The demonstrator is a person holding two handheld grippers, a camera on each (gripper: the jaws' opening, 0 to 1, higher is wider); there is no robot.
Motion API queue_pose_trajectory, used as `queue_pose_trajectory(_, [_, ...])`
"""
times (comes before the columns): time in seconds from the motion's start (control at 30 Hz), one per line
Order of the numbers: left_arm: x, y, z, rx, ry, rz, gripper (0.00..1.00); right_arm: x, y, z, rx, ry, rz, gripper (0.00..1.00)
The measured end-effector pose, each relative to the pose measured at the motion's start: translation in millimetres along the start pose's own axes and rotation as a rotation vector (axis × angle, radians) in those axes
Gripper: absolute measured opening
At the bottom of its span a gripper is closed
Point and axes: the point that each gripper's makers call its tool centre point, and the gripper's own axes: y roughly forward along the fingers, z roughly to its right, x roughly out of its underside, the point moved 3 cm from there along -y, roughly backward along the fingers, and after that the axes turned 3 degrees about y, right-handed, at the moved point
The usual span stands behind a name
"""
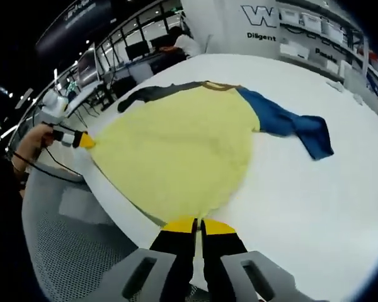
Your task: Fold the garment on the visible template until the final outline fits inside the template.
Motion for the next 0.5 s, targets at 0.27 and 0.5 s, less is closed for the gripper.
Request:
queue_pose_trajectory(0.27, [16.6, 6.0, -0.6, -0.01, 0.016, -0.054, 0.04, 30.6, 17.3, 4.9, 0.034, -0.005, -0.107, 0.0])
queue_pose_trajectory(0.5, [25.3, 8.4, -3.7, -0.047, 0.018, -0.064, 0.04, 32.0, 21.1, 6.0, 0.036, -0.04, -0.118, 0.0])
